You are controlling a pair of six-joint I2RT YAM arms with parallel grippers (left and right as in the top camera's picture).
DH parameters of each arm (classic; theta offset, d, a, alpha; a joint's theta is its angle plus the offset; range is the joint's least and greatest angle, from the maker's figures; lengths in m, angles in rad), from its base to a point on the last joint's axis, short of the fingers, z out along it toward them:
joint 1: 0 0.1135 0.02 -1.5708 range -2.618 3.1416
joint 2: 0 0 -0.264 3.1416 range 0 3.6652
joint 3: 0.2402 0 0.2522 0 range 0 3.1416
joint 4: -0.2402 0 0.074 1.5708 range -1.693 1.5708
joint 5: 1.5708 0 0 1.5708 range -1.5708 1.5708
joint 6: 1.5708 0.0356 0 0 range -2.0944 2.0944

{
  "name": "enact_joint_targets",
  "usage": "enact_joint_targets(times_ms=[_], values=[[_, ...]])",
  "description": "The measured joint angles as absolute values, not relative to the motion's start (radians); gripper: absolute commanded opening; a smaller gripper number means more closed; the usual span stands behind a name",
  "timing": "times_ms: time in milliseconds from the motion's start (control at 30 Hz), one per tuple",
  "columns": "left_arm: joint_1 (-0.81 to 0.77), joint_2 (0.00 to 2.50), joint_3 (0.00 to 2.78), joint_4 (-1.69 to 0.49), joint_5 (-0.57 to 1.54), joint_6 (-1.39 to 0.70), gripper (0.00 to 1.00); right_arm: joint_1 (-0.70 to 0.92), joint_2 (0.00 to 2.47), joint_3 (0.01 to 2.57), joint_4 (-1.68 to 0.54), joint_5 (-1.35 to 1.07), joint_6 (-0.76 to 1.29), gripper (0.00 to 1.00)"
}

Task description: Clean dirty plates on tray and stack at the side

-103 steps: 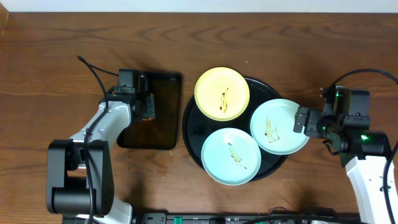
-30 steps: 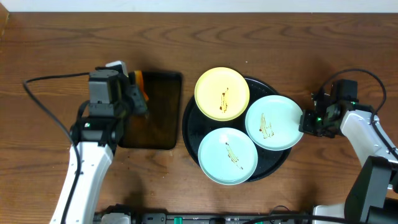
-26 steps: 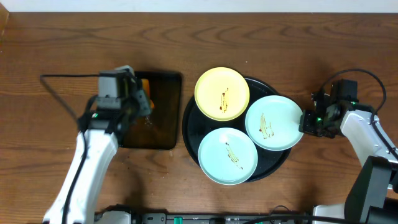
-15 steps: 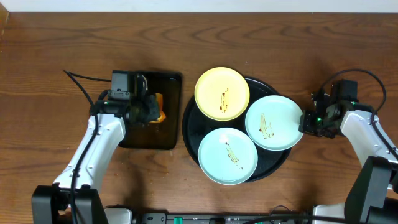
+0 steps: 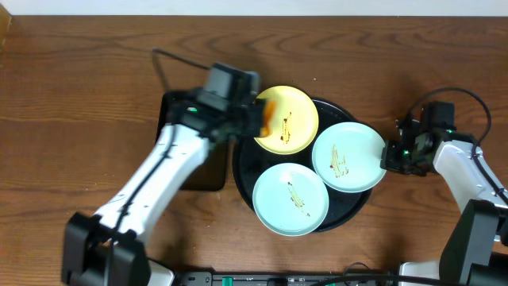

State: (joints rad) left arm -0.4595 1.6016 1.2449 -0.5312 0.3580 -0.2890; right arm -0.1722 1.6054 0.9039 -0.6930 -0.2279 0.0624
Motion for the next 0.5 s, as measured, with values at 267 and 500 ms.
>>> enact_joint_targets(times_ms=[267, 500], values=[[-0.677, 1.752, 1.246, -0.335, 0.377, -0.316, 0.07, -0.141, 1.605, 0.904, -0.699, -0.229, 0.063, 0.01], [-0.801, 1.875, 1.246, -0.203, 0.38, -0.392, 0.07, -0.139, 1.605, 0.904, -0.706, -0.228, 0.063, 0.01]])
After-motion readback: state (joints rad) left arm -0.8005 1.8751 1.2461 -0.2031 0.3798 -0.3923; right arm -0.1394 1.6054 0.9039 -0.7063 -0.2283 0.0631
